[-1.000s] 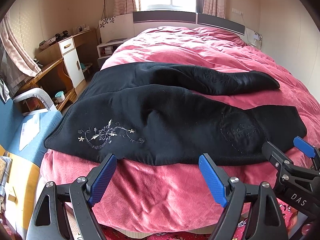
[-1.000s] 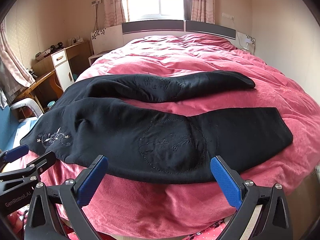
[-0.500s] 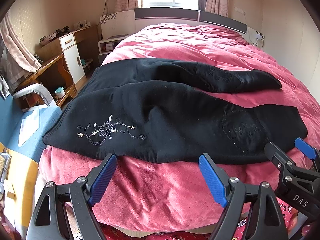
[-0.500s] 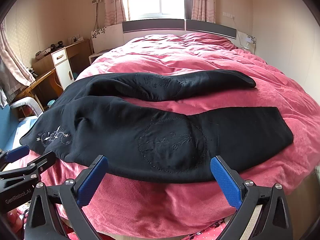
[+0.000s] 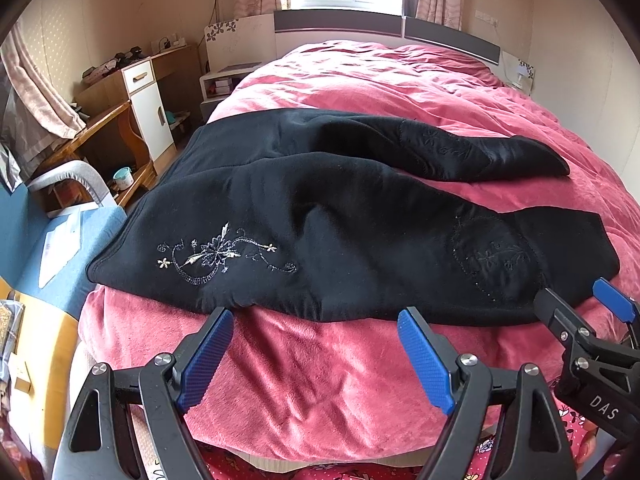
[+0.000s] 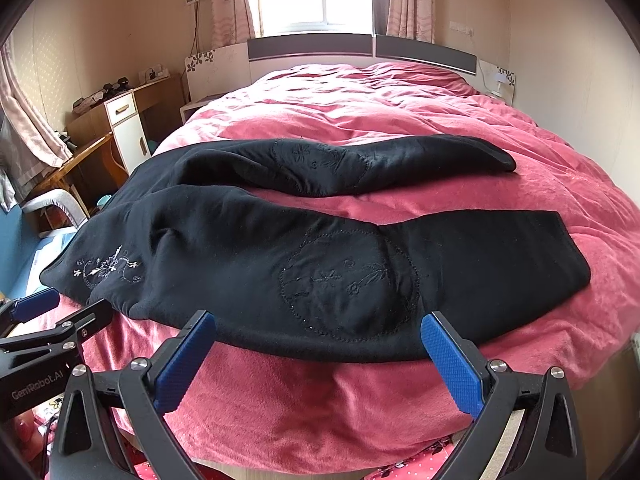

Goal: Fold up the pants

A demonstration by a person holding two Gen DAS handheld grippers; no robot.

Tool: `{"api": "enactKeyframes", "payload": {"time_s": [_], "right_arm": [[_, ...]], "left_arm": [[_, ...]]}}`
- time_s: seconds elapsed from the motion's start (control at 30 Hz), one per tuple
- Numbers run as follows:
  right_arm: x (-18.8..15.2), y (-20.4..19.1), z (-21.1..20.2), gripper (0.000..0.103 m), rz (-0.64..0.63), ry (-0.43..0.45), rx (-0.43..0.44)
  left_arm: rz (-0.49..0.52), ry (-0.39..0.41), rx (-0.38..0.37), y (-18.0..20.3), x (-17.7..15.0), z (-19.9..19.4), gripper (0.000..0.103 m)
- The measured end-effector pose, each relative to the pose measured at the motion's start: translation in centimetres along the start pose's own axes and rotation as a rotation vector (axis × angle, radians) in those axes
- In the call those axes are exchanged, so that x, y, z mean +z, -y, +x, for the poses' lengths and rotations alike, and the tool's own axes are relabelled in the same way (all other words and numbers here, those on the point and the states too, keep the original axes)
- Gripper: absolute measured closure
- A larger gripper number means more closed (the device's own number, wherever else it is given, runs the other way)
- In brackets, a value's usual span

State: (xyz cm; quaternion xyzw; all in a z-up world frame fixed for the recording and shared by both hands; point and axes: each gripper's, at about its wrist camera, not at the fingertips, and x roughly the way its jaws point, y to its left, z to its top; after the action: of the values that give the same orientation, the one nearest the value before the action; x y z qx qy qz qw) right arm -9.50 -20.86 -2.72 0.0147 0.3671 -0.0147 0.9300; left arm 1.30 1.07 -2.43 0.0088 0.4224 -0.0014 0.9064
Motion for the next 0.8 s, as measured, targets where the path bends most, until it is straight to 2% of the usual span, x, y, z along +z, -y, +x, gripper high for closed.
{"api": "enactKeyframes", "payload": {"time_s": [0.23, 0.33, 0.43, 0.5, 0.57, 0.63, 0.7, 0.8], "right_arm": [[-0.1, 0.0, 0.2, 0.0, -0.005, -0.009, 0.001], [0.0, 0.4, 0.4, 0.0, 0.003, -0.016, -0.005], [0.1, 1.0, 0.8, 0.0, 0.01, -0.024, -0.013], [0.4, 1.8, 1.2, 0.0, 0.016, -0.03, -0.018], [0.6, 2.8, 1.7, 0.0, 0.024, -0.037, -0.032], [0.9, 4.1, 2.1, 0.0, 0.033, -0.031, -0.055], [1.1, 5.2, 2.6, 0.0, 0.036, -0.033, -0.061], [1.3, 8.1, 3.8, 0.0, 0.124, -0.096, -0.049]], "left_arm": [[-0.019, -0.043, -0.002, -0.7, 0.1, 0.9, 0.017], [-0.048, -0.079, -0.026, -1.5, 0.3, 1.6, 0.017], [-0.102, -0.124, -0.11, -3.0, 0.5, 2.6, 0.017], [-0.187, -0.15, -0.208, -4.8, 0.7, 3.3, 0.017], [-0.307, -0.153, -0.258, -7.2, 0.8, 4.0, 0.017], [-0.384, -0.129, -0.252, -9.3, 0.9, 4.3, 0.018], [-0.405, -0.101, -0.226, -10.8, 1.0, 4.5, 0.018], [-0.433, -0.055, -0.142, -13.2, 1.2, 4.9, 0.018]]}}
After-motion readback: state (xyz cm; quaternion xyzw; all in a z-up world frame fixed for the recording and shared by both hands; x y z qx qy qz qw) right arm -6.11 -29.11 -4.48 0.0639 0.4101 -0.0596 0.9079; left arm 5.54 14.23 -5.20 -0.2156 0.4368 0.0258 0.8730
